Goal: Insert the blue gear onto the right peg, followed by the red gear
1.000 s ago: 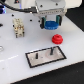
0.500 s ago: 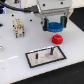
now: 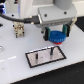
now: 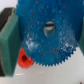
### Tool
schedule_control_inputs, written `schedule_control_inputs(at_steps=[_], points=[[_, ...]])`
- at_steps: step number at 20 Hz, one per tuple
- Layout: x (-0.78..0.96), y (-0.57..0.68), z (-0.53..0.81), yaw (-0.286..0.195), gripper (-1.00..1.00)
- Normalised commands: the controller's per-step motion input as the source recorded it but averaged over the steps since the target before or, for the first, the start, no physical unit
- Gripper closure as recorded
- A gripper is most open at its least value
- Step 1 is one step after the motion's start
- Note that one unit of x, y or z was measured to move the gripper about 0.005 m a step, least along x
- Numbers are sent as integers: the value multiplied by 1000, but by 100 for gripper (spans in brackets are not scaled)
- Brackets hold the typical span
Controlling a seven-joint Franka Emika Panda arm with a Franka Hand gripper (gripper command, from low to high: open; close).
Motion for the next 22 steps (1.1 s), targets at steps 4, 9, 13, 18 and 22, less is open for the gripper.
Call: schedule_control_inputs(at_steps=[4, 9, 13, 18, 22], points=[[469, -148, -58, 0, 100], [213, -81, -87, 0, 100], [162, -44, -97, 0, 100], [38, -38, 154, 0, 100], [19, -22, 239, 0, 100]])
